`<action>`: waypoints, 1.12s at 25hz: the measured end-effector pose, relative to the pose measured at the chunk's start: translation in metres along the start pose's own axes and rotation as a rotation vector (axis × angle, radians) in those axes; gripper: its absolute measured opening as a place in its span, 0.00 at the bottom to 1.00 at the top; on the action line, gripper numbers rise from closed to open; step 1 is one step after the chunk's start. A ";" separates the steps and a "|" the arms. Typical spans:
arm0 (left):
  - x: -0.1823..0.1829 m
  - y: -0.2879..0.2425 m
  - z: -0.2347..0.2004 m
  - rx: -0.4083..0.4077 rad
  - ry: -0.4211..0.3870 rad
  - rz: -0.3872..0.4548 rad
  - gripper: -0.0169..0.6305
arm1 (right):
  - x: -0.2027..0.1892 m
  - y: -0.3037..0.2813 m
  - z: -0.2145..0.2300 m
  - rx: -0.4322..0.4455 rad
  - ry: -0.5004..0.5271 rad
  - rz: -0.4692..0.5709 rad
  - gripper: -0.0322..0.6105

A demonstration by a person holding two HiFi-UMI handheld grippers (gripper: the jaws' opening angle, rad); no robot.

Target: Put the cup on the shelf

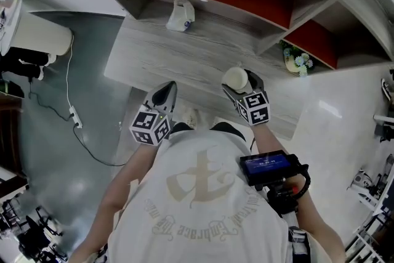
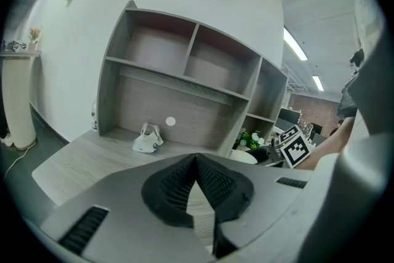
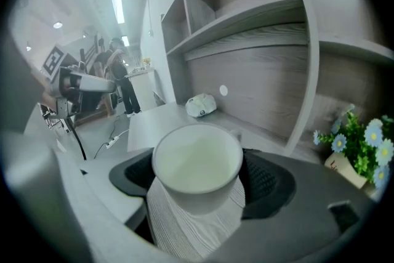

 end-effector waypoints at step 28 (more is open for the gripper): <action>0.051 -0.025 0.005 -0.120 -0.110 0.055 0.03 | 0.130 0.059 -0.003 0.143 0.220 0.253 0.70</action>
Point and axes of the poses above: the fingertips, and each gripper's own axes: y backward along the fingers, z to its right, x out of its top, the point moved 2 cm from there along y, backward along the fingers, and after that the axes turned 9 degrees about -x, right-handed, at the moved point
